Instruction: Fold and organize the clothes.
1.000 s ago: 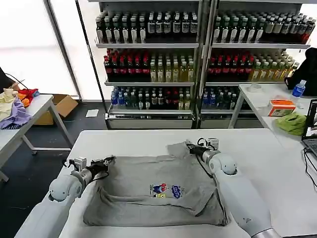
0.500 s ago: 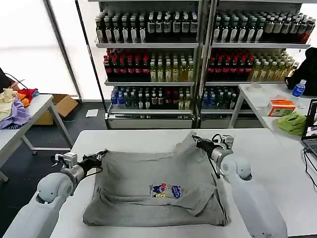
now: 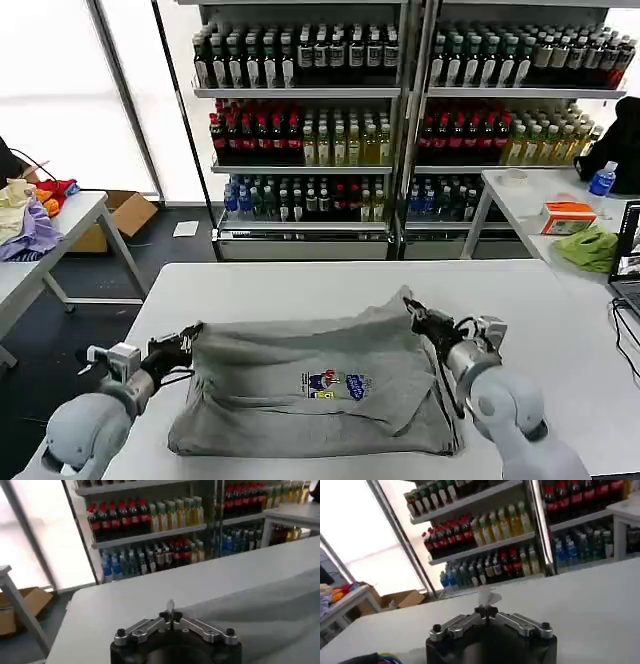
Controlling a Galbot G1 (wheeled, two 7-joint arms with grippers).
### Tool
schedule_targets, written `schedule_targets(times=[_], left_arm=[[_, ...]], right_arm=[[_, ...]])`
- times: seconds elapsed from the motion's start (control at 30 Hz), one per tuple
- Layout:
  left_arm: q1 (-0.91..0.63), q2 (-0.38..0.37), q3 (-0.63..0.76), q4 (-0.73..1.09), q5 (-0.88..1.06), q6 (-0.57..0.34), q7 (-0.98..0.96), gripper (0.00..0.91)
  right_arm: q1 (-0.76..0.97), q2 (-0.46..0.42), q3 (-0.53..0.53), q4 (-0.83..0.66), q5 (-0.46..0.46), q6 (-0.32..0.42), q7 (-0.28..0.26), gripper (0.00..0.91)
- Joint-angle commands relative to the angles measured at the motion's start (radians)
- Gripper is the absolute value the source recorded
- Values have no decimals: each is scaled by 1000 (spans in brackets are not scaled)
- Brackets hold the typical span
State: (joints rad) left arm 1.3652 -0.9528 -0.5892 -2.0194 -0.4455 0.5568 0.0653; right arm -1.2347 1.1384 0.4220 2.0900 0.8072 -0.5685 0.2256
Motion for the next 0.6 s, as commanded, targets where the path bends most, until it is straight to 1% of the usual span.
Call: schedule_targets(times=[0.03, 0.07, 0.13, 0.17, 0.2, 0.23, 0.27, 0.3, 0.33, 0.37, 0.4, 0.47, 0.5, 0.53, 0.57, 0.6], left_arm=[[289, -52, -135, -185, 95, 19, -15, 10], [312, -65, -137, -189, 95, 19, -17, 10], [345, -80, -144, -198, 104, 19, -16, 10], [374, -90, -153, -205, 106, 19, -16, 30], [393, -94, -156, -213, 109, 19, -16, 333], [406, -97, -157, -218, 121, 19, -12, 333], [428, -104, -160, -219, 143, 20, -8, 907], [447, -111, -155, -222, 201, 20, -2, 907], [453, -113, -154, -222, 231, 20, 8, 907], [462, -118, -153, -225, 255, 20, 14, 907], [479, -128, -154, -230, 256, 20, 15, 907], [485, -137, -157, -232, 266, 20, 11, 907], [484, -138, -165, -228, 282, 20, 6, 907], [482, -137, -172, -227, 290, 20, 4, 907], [478, -135, -182, -228, 300, 20, -6, 907], [475, -129, -206, -235, 310, 19, -13, 907]], right_arm=[[-297, 0, 42, 207, -89, 7, 66, 0], [-321, 1, 44, 217, -112, 8, 69, 0], [-382, 2, 58, 236, -120, 9, 61, 0], [-401, 2, 60, 245, -126, 9, 62, 0], [-417, 3, 64, 248, -131, 9, 59, 0], [-431, 3, 70, 249, -134, 9, 52, 0], [-441, 1, 72, 250, -142, 4, 49, 40], [-446, 0, 68, 246, -158, -10, 69, 373], [-451, 1, 65, 246, -168, -10, 71, 907], [-453, 0, 64, 240, -177, -10, 65, 907], [-464, 0, 58, 242, -207, -10, 65, 907], [-465, 4, 61, 238, -224, -10, 59, 907], [-461, 4, 70, 235, -240, -10, 42, 907], [-461, 4, 70, 235, -240, -10, 42, 907], [-460, 1, 112, 228, -244, -8, 6, 907], [-466, -8, 151, 226, -252, 15, -49, 907]])
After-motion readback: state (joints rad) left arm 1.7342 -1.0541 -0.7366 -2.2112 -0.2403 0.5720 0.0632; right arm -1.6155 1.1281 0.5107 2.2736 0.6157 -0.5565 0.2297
